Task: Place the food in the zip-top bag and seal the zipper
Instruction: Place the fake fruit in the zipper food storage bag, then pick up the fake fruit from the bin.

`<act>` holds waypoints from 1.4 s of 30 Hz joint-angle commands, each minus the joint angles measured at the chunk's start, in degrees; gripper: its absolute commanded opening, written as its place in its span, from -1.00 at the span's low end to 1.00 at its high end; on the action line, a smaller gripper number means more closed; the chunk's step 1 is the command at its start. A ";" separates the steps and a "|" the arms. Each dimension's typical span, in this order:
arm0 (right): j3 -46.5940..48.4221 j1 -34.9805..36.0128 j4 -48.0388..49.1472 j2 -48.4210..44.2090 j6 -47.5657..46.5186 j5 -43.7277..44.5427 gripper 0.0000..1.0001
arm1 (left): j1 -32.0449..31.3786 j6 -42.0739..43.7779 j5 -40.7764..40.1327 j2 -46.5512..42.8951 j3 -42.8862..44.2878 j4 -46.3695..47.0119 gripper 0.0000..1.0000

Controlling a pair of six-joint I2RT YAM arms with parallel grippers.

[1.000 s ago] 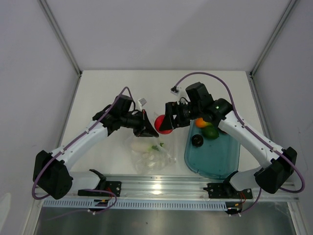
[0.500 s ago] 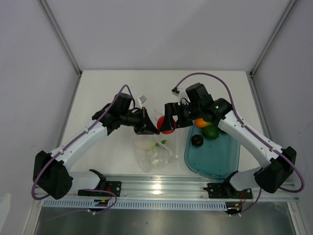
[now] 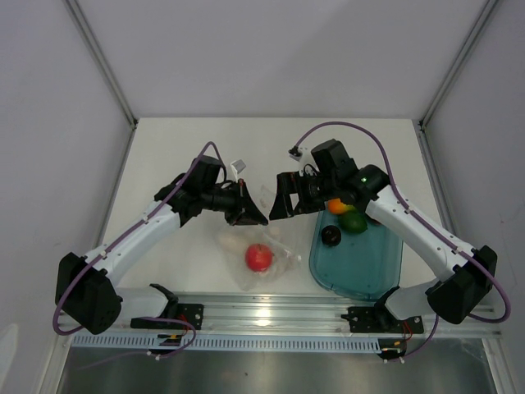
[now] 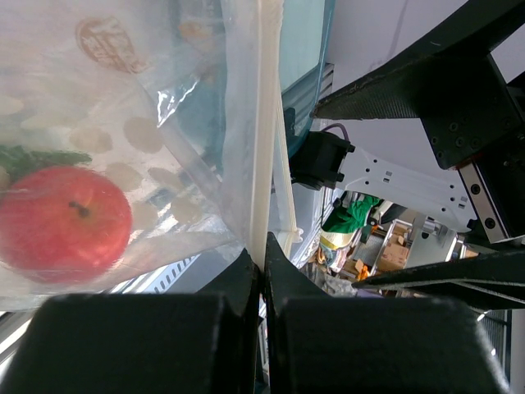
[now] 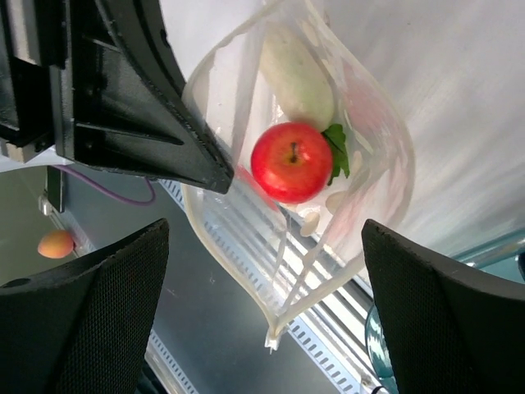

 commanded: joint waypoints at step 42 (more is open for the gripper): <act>-29.69 -29.55 3.15 -7.52 16.41 2.66 0.82 | 0.14 -0.42 1.62 -4.11 -2.39 1.80 -0.99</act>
